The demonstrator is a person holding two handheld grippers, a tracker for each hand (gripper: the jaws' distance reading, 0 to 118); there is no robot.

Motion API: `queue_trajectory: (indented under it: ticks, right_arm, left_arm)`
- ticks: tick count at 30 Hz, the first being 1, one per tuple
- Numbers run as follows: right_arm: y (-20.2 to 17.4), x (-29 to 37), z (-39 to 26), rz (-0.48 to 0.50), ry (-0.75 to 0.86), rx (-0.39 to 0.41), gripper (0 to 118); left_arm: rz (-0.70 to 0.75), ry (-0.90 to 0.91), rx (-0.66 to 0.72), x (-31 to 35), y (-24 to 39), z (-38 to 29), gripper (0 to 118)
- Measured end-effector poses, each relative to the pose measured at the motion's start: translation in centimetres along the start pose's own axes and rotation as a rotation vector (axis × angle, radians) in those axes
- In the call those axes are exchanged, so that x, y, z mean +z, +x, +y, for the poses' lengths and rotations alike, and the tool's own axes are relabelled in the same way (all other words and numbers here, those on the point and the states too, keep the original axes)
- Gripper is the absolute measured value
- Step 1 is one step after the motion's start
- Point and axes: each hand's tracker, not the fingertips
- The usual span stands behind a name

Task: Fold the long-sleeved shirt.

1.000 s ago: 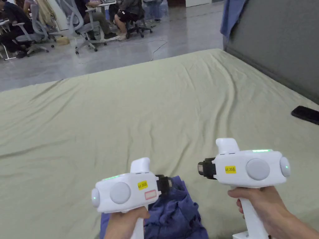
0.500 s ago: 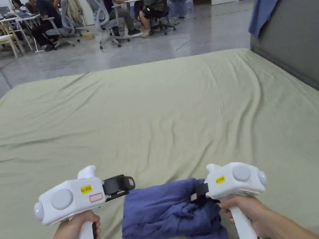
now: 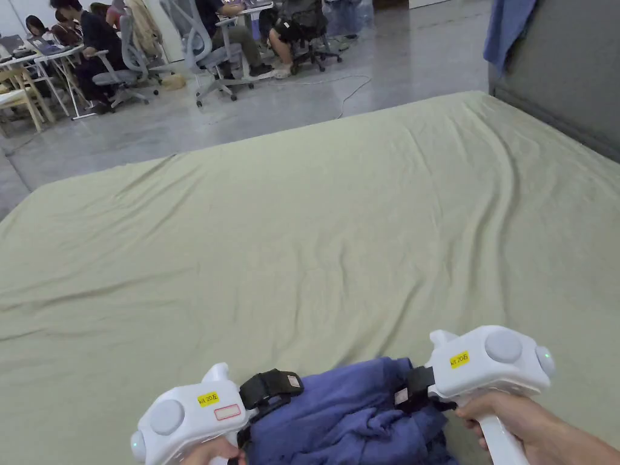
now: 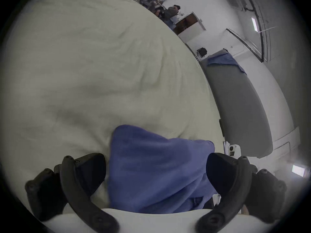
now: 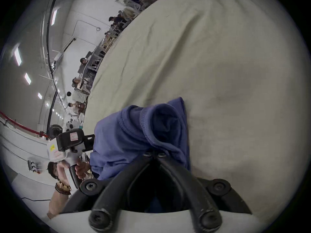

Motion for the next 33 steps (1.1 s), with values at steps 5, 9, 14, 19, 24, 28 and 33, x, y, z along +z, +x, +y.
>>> queue_trajectory:
  ticks: [5,9,14,19,24,28,33]
  right_arm:
    - [-0.9,-0.2,-0.1,-0.045,0.003,0.061,0]
    - [-2.9,0.8,-0.1,-0.123,0.002,0.068,0]
    - [-9.9,3.3,-0.8,-0.168,0.175,0.275,0]
    - [-18.6,2.3,-2.6,-0.305,0.453,0.512,0]
    - [-27.2,-2.7,-4.3,-0.291,0.625,0.693,0]
    - [-33.5,-8.2,-6.1,-0.231,0.645,0.799,0]
    - [-40.1,-16.5,-8.3,-0.133,0.594,0.867,0]
  left_arm:
    - [0.03,-0.092,-0.108,-1.8,2.5,-1.4,6]
    - [0.082,-0.075,-0.201,-0.8,3.7,-0.9,6]
    - [0.108,0.025,-0.227,3.7,2.9,1.1,6]
    - [0.117,0.091,-0.263,9.0,1.1,2.4,6]
    - [0.182,0.156,-0.257,15.2,-4.1,4.7,6]
    - [0.273,0.174,-0.255,20.2,-10.1,6.9,6]
    - [0.386,0.227,-0.197,27.1,-18.6,9.8,6]
